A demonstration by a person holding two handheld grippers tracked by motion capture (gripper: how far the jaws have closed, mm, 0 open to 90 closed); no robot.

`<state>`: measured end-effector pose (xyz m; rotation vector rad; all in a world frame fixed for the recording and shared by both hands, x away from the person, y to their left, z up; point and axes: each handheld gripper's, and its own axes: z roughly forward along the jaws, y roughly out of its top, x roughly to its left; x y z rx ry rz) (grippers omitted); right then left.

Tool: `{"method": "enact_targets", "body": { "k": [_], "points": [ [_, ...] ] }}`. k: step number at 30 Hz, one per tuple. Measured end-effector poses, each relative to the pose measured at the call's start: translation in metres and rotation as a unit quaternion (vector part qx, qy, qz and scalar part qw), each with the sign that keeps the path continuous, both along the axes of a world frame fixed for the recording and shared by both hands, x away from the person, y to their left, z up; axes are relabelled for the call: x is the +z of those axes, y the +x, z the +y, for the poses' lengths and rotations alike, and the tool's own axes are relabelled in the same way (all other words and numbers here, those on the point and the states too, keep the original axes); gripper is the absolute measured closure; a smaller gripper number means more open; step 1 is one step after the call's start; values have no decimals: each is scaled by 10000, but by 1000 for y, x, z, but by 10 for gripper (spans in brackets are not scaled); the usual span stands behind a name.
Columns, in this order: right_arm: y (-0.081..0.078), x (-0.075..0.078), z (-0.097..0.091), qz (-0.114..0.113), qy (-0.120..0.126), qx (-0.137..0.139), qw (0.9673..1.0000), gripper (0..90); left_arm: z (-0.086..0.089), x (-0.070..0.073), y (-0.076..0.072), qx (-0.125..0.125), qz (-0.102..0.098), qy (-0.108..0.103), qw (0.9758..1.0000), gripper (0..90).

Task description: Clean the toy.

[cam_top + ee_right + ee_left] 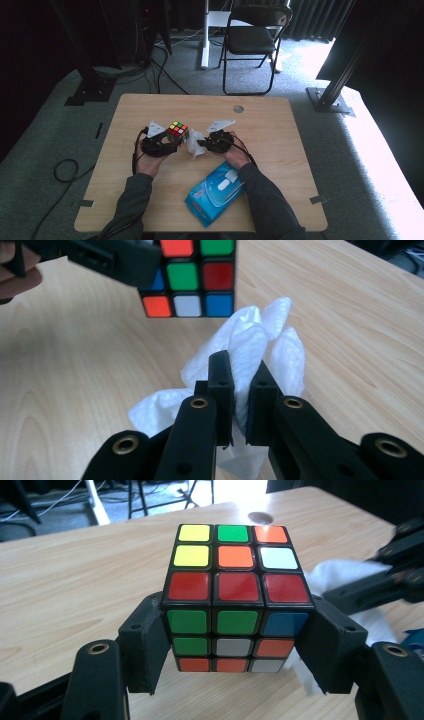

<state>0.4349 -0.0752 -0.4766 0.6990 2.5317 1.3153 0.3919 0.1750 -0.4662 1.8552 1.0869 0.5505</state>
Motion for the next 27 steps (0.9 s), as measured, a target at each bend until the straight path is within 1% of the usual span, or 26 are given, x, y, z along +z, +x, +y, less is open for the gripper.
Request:
{"method": "enact_targets", "body": {
  "k": [1, 2, 3, 4, 5, 6, 9, 10, 13, 14, 16, 17, 20, 21, 22, 23, 26, 27],
  "points": [
    [0, 0, 0, 0, 0, 0, 10000, 847, 0, 0, 0, 0, 0, 0, 10000, 346],
    [1, 0, -1, 0, 29, -69, 10000, 843, 1, -4, 1, 68, 30, 26, 10000, 346],
    [1, 0, -1, -9, 31, -78, 10000, 841, 1, -6, 1, 140, 26, 58, 9999, 346],
    [1, 0, -1, -9, 31, -78, 10000, 841, 1, -6, 1, 140, 26, 58, 9999, 346],
    [1, 0, -1, -5, 32, -86, 10000, 839, 2, -8, 1, 263, -1, 95, 9996, 346],
    [1, 0, -1, -11, 13, -89, 10000, 837, 3, -10, 1, 437, -17, 108, 9990, 346],
    [1, -1, -1, -32, -21, -78, 10000, 836, 4, -15, 2, 665, -21, 165, 9976, 346],
    [1, -1, -1, -32, -21, -78, 10000, 836, 4, -15, 2, 665, -21, 165, 9976, 346],
    [1, -1, 0, -30, -40, -88, 9999, 835, 8, -22, 4, 917, 53, 158, 9957, 346],
    [1, -1, 0, -25, -39, -92, 9999, 835, 9, -23, 4, 952, 92, 185, 9952, 346],
    [1, -1, 0, -19, -37, -93, 9999, 835, 9, -25, 5, 992, 105, 183, 9948, 346],
    [1, -1, 0, -12, -34, -94, 9999, 835, 9, -28, 5, 1051, 107, 246, 9941, 346],
    [1, -2, 0, 0, -46, -97, 9999, 835, 10, -32, 6, 1145, 141, 290, 9929, 346],
    [1, -2, 0, -2, -46, -94, 9999, 835, 10, -35, 7, 1208, 175, 312, 9920, 346],
    [1, -2, 0, -2, -46, -94, 9999, 835, 10, -35, 7, 1208, 175, 312, 9920, 346],
    [1, -2, 0, -2, -46, -91, 9999, 835, 10, -37, 7, 1280, 197, 363, 9909, 346],
    [1, -2, 0, -1, -48, -88, 10000, 835, 9, -41, 7, 1381, 232, 361, 9895, 346],
    [1, -2, 0, 0, -49, -88, 9999, 835, 9, -41, 7, 1381, 232, 361, 9895, 346]
  ]
}}
